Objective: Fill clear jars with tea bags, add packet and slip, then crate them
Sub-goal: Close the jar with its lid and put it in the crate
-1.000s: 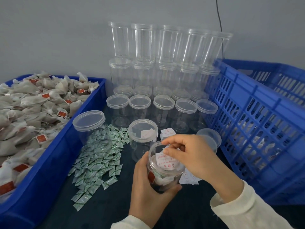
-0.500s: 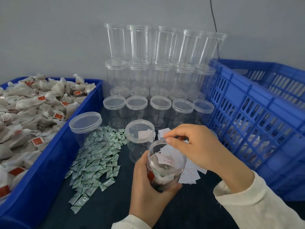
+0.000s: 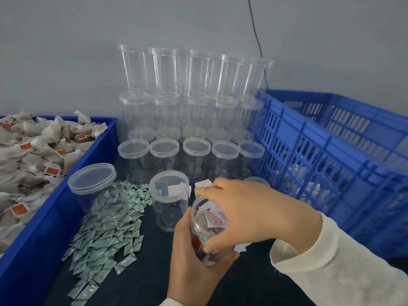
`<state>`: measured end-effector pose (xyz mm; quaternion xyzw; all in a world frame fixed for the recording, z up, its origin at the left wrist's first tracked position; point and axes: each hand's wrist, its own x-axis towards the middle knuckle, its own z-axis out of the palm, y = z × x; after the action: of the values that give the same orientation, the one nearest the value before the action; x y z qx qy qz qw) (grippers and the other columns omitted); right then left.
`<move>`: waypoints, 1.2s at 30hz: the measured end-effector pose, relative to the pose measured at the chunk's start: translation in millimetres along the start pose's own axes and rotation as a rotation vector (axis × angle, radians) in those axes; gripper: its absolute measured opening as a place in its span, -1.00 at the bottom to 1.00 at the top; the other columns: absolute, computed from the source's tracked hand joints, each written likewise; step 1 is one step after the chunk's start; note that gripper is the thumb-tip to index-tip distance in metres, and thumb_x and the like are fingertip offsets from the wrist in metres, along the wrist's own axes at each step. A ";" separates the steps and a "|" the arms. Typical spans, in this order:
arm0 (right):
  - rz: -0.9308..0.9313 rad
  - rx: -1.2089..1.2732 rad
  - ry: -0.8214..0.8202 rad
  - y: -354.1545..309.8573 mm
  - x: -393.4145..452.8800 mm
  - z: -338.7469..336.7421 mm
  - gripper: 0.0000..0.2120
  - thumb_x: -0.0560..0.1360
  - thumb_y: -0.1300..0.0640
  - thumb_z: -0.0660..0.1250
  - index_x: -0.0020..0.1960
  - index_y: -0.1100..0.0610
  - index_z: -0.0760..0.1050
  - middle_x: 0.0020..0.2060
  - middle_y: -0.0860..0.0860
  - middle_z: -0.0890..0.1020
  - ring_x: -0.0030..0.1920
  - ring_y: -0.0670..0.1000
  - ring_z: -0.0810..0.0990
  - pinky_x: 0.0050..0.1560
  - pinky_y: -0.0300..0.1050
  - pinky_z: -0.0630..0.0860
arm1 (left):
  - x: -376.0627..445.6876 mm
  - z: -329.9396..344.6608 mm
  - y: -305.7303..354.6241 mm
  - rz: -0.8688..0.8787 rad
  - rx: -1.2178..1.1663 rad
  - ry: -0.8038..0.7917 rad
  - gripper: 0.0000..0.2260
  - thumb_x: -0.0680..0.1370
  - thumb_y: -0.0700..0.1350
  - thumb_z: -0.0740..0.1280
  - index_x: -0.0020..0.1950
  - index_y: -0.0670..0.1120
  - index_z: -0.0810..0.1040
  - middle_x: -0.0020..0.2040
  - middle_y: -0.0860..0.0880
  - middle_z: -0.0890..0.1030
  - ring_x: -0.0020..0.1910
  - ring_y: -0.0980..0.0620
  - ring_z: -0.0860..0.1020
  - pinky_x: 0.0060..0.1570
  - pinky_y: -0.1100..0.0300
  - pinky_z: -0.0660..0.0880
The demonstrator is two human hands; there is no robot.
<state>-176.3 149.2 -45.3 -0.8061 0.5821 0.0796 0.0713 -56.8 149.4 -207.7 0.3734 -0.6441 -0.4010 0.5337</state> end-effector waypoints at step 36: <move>0.842 0.132 0.380 309.6 71.0 -100.1 -0.40 0.40 -0.24 0.41 0.23 0.19 0.50 0.14 0.18 0.60 0.07 0.19 0.57 -0.06 -0.07 0.46 | 37.6 11.0 -14.5 -0.061 0.127 0.004 -0.31 0.19 0.14 0.52 0.25 0.19 0.34 0.18 0.24 0.52 0.17 0.34 0.44 0.01 0.44 0.34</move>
<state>-443.8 -34.1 30.7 -0.4937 0.8652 -0.0847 -0.0238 -72.5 110.7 -207.6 0.4267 -0.6556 -0.3748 0.4976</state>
